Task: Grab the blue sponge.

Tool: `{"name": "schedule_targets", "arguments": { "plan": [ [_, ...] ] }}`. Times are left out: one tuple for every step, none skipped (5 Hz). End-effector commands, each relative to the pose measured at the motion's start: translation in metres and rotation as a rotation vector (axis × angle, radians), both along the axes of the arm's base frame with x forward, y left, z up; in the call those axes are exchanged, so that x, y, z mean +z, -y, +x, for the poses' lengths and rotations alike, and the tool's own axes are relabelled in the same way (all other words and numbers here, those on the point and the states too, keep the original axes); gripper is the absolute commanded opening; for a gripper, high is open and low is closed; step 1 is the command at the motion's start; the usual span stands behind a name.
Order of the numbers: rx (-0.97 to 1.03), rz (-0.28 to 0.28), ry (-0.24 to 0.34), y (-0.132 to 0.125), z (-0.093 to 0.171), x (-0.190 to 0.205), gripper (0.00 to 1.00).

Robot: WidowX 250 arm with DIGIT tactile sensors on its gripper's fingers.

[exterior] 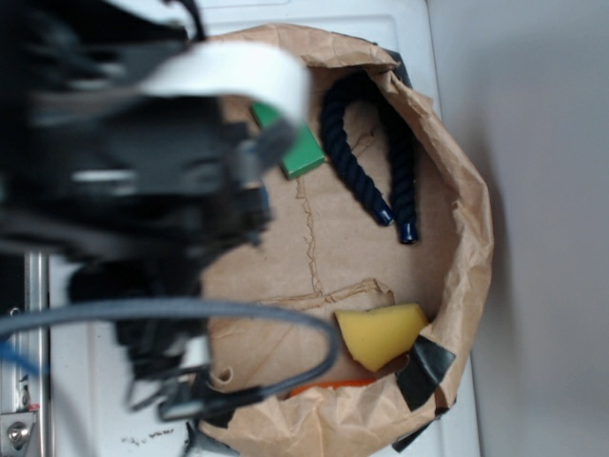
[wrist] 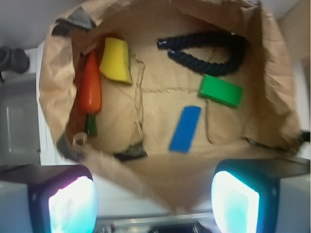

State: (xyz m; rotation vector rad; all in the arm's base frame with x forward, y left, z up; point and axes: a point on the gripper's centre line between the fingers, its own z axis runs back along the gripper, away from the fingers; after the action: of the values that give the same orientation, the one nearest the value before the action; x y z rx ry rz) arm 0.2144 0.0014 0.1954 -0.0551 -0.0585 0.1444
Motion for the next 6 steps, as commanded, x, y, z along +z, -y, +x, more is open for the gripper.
{"name": "schedule_targets", "arguments": {
  "plan": [
    [0.017,0.0,0.057,-0.006,0.004,0.014,1.0],
    [0.017,0.0,0.057,-0.006,0.004,0.014,1.0],
    [0.139,0.001,-0.055,-0.023,0.013,-0.011,1.0],
    [0.222,0.003,-0.058,-0.04,0.027,-0.047,1.0],
    [0.248,0.012,-0.011,-0.047,0.033,-0.072,1.0],
    [0.291,-0.007,0.037,-0.055,0.031,-0.091,1.0]
  ]
}}
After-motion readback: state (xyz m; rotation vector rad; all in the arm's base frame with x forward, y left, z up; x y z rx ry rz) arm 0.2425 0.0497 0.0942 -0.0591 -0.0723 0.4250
